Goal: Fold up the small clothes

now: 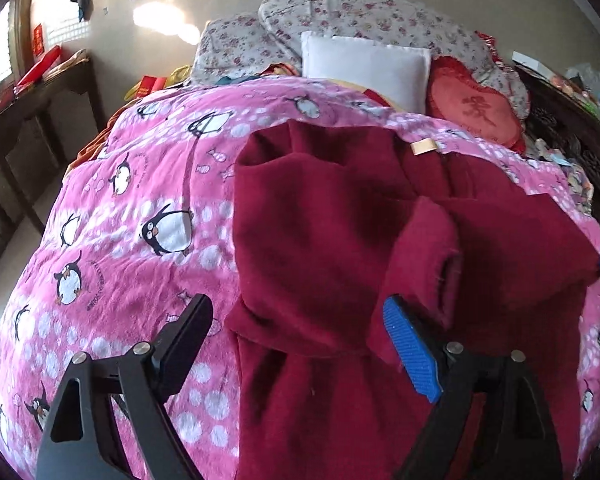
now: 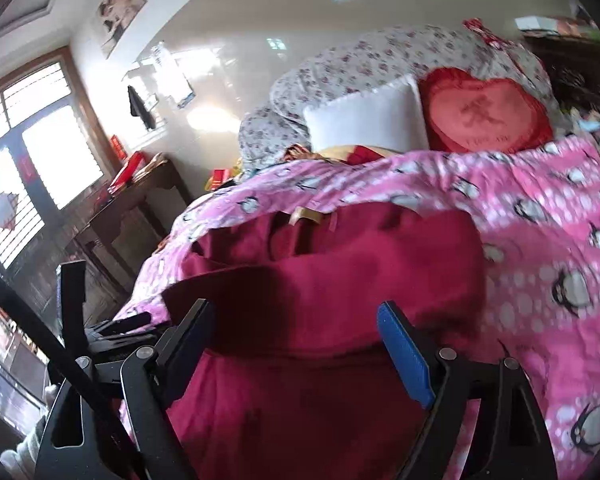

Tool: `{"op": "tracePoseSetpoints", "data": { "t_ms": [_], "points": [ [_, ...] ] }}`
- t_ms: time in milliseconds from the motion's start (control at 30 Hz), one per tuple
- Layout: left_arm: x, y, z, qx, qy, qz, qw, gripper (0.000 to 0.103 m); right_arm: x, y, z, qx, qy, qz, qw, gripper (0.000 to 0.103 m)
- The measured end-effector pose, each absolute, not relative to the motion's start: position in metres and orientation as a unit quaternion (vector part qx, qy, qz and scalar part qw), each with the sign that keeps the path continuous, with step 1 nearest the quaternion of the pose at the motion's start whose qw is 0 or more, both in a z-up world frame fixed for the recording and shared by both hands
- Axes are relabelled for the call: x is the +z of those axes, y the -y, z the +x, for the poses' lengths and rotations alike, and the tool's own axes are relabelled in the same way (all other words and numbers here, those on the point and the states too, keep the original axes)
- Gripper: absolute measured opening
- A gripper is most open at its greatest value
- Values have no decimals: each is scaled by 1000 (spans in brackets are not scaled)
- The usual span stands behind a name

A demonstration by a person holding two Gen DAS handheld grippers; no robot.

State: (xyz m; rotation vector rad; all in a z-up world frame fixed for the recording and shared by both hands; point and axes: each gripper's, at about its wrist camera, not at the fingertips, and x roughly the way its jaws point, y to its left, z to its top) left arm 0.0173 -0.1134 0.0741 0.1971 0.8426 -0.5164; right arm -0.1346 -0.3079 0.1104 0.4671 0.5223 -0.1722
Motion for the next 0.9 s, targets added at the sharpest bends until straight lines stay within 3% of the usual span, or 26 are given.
{"op": "tracePoseSetpoints", "data": {
  "t_ms": [233,300,900],
  "points": [
    [74,108,25,-311,-420,54,851,87,86,333,-157,-64,-206,292,932,88],
    [77,102,24,-336,-419,38,843,92,83,333,-162,-54,-197,294,934,88],
    [78,74,39,-448,-411,-75,791,103,68,330,-156,-45,-217,296,929,91]
  ]
}}
